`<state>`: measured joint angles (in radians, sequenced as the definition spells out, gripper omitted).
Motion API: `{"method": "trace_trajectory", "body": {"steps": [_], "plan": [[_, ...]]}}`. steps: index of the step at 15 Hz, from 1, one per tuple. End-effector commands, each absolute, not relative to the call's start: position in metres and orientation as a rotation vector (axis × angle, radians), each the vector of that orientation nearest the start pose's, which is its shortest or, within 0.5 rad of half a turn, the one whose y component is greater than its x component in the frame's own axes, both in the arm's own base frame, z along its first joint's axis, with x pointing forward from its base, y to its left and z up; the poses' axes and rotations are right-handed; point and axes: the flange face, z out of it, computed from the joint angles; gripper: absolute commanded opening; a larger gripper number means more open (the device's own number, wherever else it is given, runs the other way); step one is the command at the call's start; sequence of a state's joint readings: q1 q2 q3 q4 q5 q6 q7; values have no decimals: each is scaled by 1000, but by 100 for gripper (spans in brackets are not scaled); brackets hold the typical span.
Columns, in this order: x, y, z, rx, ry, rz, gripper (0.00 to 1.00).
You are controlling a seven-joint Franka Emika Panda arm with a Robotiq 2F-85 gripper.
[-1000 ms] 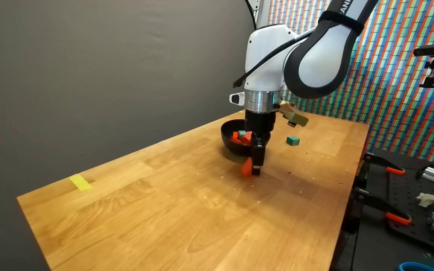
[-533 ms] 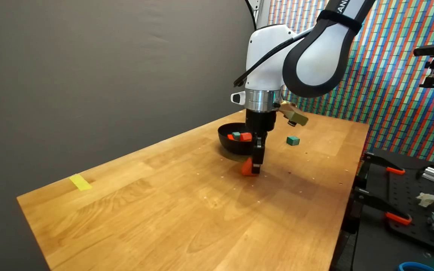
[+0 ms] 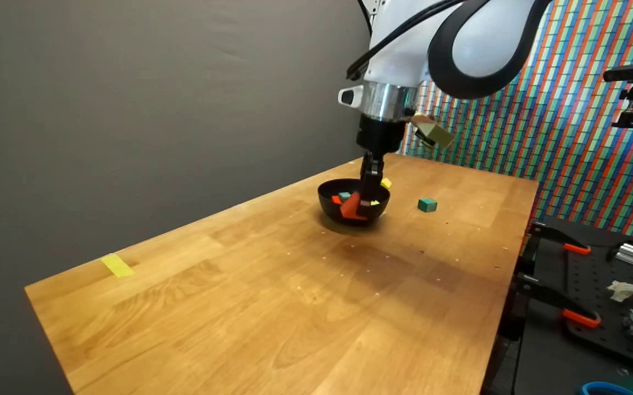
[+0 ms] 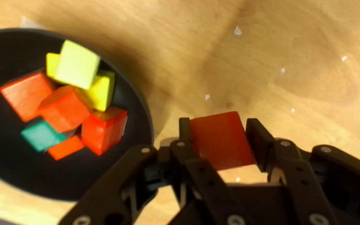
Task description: Put all the blocks inside the black bowl
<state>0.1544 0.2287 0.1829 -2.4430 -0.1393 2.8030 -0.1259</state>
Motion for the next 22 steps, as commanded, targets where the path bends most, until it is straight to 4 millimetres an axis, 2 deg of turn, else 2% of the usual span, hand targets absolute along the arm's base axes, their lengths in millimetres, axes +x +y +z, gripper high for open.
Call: {"method": "trace_trajectory", "body": {"steps": [1,3,5,7,9,10,11,14,15,17,20,22], "plan": [[461,147,302,-3021,-792,-504,25],[482,126,320,-3065,-672,-599,25],[507,103,318,-3135,-566,-598,25],[530,82,300,-3200,-454,-542,25],[545,71,281,-3230,-369,-473,24],[552,69,272,-3237,-333,-440,72],[557,68,267,-3239,-312,-412,73],[565,68,263,-3226,-259,-374,95],[565,67,266,-3226,-225,-380,99],[565,57,276,-3255,-132,-433,100],[560,19,290,-3335,93,-533,100],[555,-11,291,-3396,213,-546,100]]}}
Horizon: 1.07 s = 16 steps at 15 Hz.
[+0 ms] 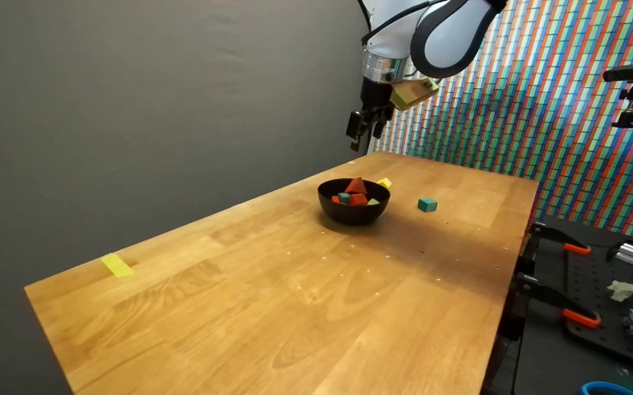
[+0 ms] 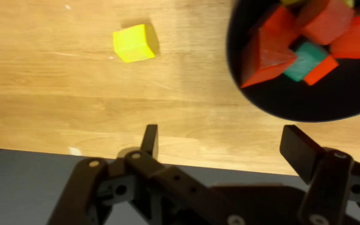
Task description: Put all the blocks inside the black bowl
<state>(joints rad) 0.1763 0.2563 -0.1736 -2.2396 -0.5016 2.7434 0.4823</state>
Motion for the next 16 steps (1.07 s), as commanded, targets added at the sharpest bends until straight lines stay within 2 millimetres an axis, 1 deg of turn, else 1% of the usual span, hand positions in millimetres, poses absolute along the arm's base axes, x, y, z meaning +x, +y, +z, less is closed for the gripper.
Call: {"method": "trace_trajectory", "body": {"steps": [1,2,3,5,6,7,8,9,10,12,13,14,16], "plan": [[553,-24,289,-3421,265,-532,100],[551,-35,285,-3435,318,-519,100],[550,-44,277,-3435,357,-496,100],[548,-54,253,-3442,373,-388,100],[544,-55,239,-3433,314,-303,100],[537,-53,227,-3383,215,-229,100],[532,-53,222,-3356,149,-241,100],[537,-53,230,-3405,253,-258,100],[534,-51,221,-3389,208,-223,100],[531,-52,214,-3380,174,-205,100],[531,-53,216,-3407,151,-222,100],[533,-57,219,-3472,147,-244,100],[533,-62,223,-3563,63,-270,100]]}}
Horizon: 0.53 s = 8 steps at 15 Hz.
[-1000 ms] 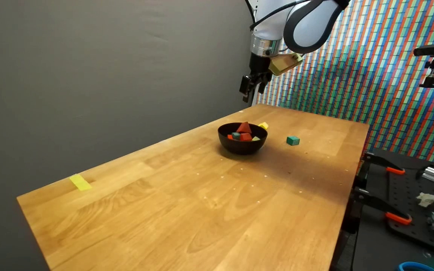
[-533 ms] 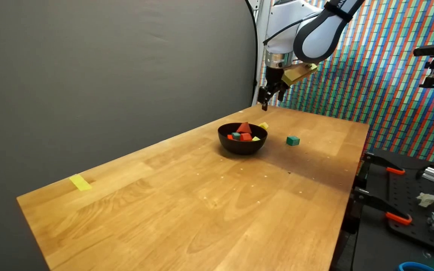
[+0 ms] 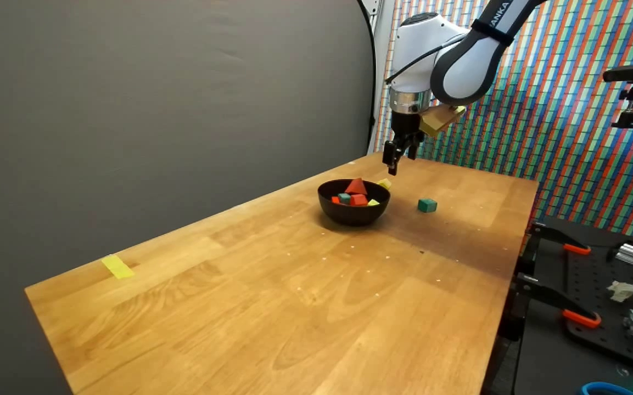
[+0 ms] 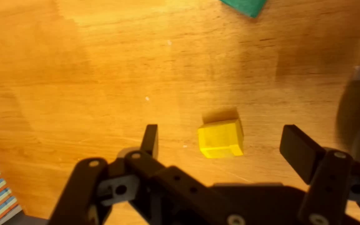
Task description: Put all the blocks inside the black bowl
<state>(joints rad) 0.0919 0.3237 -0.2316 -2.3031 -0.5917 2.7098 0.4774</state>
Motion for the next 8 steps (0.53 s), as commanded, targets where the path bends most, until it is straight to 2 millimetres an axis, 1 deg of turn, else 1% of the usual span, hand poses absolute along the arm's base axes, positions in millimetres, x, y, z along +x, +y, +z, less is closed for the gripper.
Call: {"method": "trace_trajectory", "body": {"steps": [1,3,4,5,8], "plan": [[532,-62,224,-3574,11,-280,100],[531,-57,224,-3548,-63,-310,100],[529,-52,223,-3457,-46,-288,100],[529,-56,216,-3527,-15,-262,100],[531,-49,215,-3484,-30,-254,100]]}}
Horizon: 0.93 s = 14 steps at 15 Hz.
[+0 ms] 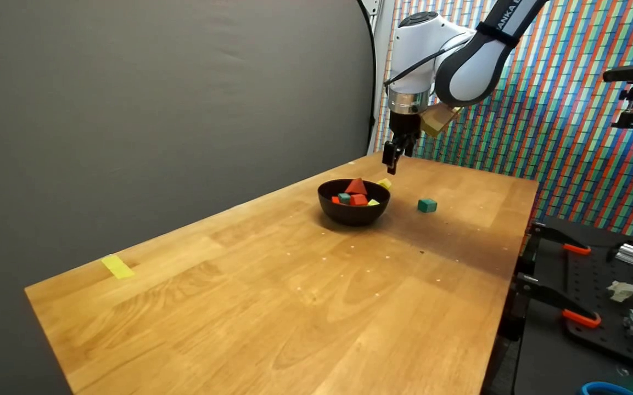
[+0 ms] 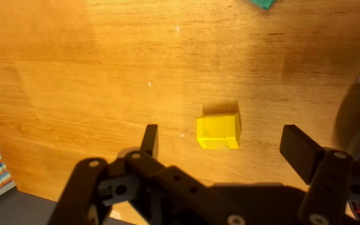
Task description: Put all the blocks inside the black bowl
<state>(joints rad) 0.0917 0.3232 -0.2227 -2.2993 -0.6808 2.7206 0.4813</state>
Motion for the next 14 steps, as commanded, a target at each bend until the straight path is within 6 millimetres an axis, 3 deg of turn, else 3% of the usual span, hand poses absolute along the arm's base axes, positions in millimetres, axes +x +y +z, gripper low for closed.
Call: {"method": "trace_trajectory", "body": {"steps": [1,4,7,14], "plan": [[531,-49,215,-3483,-31,-255,100],[536,-45,205,-3432,-263,-270,100],[548,-46,188,-3377,-364,-209,100],[571,-81,175,-3362,-201,-114,100]]}}
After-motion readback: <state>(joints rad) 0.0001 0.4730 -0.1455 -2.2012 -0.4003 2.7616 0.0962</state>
